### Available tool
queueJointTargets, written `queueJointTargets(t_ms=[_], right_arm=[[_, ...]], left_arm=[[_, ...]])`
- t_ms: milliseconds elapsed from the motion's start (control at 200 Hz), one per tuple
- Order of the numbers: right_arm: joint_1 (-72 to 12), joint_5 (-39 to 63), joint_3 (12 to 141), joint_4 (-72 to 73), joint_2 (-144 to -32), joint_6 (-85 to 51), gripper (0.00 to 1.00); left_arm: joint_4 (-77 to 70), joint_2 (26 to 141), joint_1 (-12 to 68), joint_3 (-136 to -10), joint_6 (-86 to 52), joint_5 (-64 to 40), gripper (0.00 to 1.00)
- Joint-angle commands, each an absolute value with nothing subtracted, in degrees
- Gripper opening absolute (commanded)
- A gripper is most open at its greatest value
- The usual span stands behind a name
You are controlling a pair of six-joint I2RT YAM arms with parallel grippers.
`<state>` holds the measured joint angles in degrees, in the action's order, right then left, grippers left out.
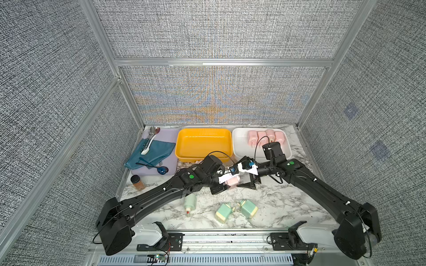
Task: Place the pencil sharpeners by color into the storage box
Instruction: Pick up the pencil sharpener from the center of the board.
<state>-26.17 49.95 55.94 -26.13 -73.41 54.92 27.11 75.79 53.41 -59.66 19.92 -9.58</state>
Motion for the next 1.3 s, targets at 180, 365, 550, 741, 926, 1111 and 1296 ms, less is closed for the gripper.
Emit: queueJointTargets(t_ms=[180,365,550,741,926,1111,1296], right_arm=[[-26.5,49.9,54.9,-24.4,-74.7,51.6,0.96],[-26.5,49.7,54.7,-22.6,-76.5,51.2,0.95],[-26.5,49.3,56.1,-24.0,-78.4,51.5,0.95],[-22.9,54.9,54.4,-24.2,-75.9,53.5,0.95],[-22.9,56.0,51.1,-20.6,-73.8,52.2,0.95],[-23.1,58.0,52.9,-20.2,-75.9,51.6,0.93],[-23.4,60.3,54.6,-21.8,-77.5,53.2,0.81]], left_arm=[[23.9,75.6,53.2,-59.9,19.8,-14.4,0.00],[23.1,75.7,53.1,-59.9,19.4,-16.2,0.00],[22.2,75.3,53.1,-59.3,19.3,-16.8,0.00],[21.0,74.1,53.0,-58.1,20.0,-15.6,0.00],[20.4,74.1,52.6,-58.3,19.9,-16.4,0.00],[20.5,74.7,52.6,-58.9,19.7,-17.2,0.00],[20.4,75.4,52.5,-59.5,19.5,-17.6,0.00]])
